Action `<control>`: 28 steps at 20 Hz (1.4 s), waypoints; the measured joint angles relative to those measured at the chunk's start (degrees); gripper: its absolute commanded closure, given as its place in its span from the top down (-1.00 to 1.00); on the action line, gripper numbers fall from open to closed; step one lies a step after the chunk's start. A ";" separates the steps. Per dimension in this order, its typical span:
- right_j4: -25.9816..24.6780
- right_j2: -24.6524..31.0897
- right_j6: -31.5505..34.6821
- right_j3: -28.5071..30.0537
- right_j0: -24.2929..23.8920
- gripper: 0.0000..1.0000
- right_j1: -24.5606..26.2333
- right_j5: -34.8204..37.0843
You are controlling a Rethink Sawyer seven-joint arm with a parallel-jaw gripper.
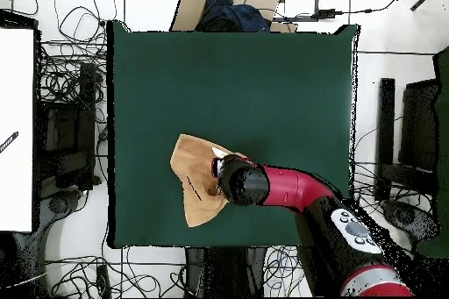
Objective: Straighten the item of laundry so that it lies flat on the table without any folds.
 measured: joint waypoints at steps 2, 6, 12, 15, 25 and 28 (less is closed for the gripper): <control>0.13 0.20 0.00 0.39 -0.08 -1.00 -0.67 -0.01; 0.20 0.52 0.00 0.95 -0.17 -1.00 -1.25 0.00; 0.21 0.51 0.00 0.36 -0.13 -1.00 2.12 -0.01; 0.22 0.52 0.00 0.08 -0.11 -1.00 4.01 -0.01; 0.25 0.52 0.00 -0.25 -0.09 -1.00 8.80 -0.02; 0.25 0.53 0.00 -0.45 -0.12 -1.00 10.11 -0.02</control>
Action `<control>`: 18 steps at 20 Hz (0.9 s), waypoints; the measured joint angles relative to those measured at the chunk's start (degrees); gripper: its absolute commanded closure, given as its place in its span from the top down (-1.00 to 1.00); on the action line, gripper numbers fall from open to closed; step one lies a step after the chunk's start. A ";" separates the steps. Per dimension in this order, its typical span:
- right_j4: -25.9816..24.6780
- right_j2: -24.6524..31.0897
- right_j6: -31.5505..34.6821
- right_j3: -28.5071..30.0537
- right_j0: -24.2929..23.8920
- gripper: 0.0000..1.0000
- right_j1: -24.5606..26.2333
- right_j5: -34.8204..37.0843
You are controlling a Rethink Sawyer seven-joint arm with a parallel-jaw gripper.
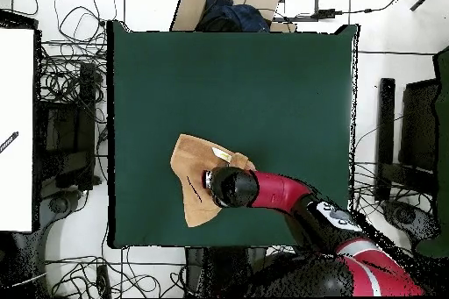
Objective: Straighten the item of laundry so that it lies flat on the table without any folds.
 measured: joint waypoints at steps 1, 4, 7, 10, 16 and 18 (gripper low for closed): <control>0.00 0.00 0.00 -0.03 -0.04 -1.00 0.28 0.00; 0.00 0.00 0.00 -0.04 -0.19 -1.00 1.00 -0.01; 0.01 -0.01 0.00 -0.04 -0.34 1.00 1.03 -0.01; 0.00 0.01 0.00 -0.04 -0.33 1.00 1.03 0.00; 0.00 0.00 0.00 -0.04 -0.34 1.00 1.02 0.00; 0.00 0.01 0.00 -0.03 -0.31 1.00 0.99 0.00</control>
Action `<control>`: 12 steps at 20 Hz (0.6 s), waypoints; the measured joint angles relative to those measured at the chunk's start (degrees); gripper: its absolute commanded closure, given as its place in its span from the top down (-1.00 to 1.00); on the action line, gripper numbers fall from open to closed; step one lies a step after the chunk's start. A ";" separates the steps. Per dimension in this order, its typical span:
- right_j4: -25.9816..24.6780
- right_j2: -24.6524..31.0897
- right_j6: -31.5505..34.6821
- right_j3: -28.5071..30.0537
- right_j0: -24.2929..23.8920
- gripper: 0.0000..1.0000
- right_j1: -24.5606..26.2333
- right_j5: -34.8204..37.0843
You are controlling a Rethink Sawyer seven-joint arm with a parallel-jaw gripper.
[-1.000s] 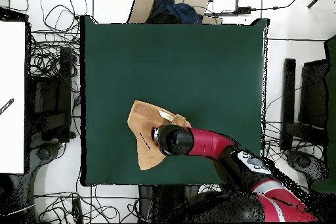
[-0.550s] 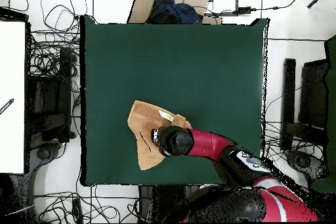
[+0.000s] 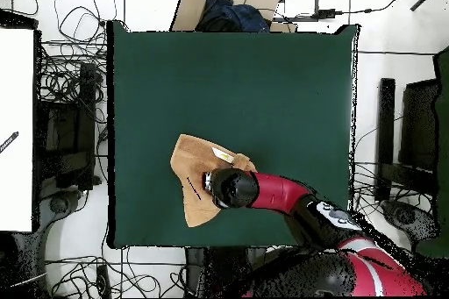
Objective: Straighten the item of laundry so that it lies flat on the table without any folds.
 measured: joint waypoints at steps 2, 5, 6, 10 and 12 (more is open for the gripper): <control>0.00 -0.01 0.00 0.00 0.11 1.00 -0.26 0.00; -0.01 -0.01 0.00 0.01 0.39 1.00 -1.32 0.00; -0.01 -0.01 0.00 0.01 0.47 1.00 -1.81 0.00; -0.02 -0.04 0.00 0.02 1.08 1.00 -5.20 0.15; -0.03 -0.08 0.00 0.04 1.46 1.00 -6.81 0.42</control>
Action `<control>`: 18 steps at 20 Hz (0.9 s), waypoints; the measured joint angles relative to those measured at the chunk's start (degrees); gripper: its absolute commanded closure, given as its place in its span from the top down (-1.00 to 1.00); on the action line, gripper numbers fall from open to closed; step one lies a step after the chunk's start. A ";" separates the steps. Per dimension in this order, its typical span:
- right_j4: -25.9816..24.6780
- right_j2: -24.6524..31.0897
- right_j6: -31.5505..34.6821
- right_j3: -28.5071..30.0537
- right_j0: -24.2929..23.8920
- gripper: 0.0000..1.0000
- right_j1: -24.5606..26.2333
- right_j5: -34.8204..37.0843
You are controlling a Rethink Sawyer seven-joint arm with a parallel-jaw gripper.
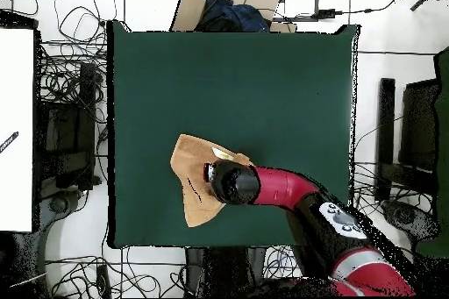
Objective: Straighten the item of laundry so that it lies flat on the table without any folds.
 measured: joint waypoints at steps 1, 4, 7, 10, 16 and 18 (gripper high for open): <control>0.00 0.01 0.00 0.00 0.14 1.00 -0.70 0.15; 0.00 0.00 0.00 0.01 0.34 1.00 -3.18 0.89; -0.01 -0.02 0.00 0.02 0.27 1.00 -4.99 1.48; -0.01 -0.01 0.00 0.02 0.05 1.00 -5.71 1.49; -0.02 -0.01 0.00 0.04 -1.82 1.00 -5.80 1.50; -0.01 -0.01 0.00 0.02 -2.53 1.00 -5.61 1.49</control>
